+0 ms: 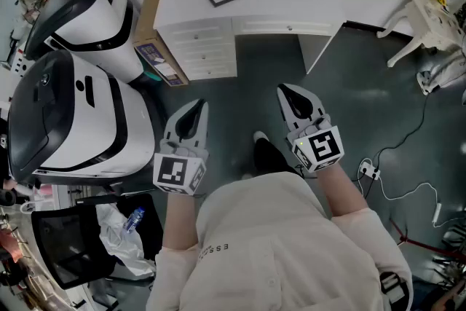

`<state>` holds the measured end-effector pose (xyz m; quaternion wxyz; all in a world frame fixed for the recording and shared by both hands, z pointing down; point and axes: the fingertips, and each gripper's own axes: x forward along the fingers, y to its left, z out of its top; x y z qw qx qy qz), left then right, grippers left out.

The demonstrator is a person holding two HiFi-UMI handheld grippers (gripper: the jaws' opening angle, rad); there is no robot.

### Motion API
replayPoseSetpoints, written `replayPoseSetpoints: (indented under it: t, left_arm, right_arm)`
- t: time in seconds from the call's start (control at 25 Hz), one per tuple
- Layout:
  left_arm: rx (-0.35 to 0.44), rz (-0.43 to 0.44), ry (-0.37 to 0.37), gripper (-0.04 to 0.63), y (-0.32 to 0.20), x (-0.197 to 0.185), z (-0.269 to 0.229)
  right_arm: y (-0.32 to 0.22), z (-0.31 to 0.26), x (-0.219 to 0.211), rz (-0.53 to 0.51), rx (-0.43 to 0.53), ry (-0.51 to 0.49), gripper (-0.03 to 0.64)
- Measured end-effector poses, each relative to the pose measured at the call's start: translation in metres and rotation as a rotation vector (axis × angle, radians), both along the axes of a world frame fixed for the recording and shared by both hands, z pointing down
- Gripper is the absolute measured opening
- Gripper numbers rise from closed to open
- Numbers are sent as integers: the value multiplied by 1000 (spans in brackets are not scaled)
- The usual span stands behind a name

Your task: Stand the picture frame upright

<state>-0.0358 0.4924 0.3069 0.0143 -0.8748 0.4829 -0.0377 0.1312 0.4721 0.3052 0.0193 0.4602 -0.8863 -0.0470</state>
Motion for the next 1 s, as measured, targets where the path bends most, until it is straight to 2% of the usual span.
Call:
replayPoseSetpoints:
  t: [0.36, 0.72, 0.8, 0.84, 0.88, 0.92, 1.0]
  left_arm:
    - [1, 18, -10, 5, -6, 0, -3]
    - [-19, 38, 29, 5, -7, -4, 2]
    - [-16, 2, 42, 22, -10, -9, 3]
    - [-17, -17, 36, 54, -13, -11, 4]
    - [-21, -23, 25, 111, -15, -13, 6]
    - [-28, -20, 16, 132, -17, -14, 9]
    - [-41, -9, 11, 169, -20, -15, 12]
  right_arm:
    - [-8, 1, -2, 9, -17, -10, 15]
    - [-8, 8, -9, 2, -50, -61, 15]
    - [-7, 11, -12, -21, -73, -71, 17]
    - [-8, 12, -15, -36, -83, -74, 26]
    - [-8, 14, -18, -49, -92, -76, 102]
    - [-9, 15, -21, -55, -100, -76, 175]
    - [-12, 17, -24, -51, -103, -68, 176]
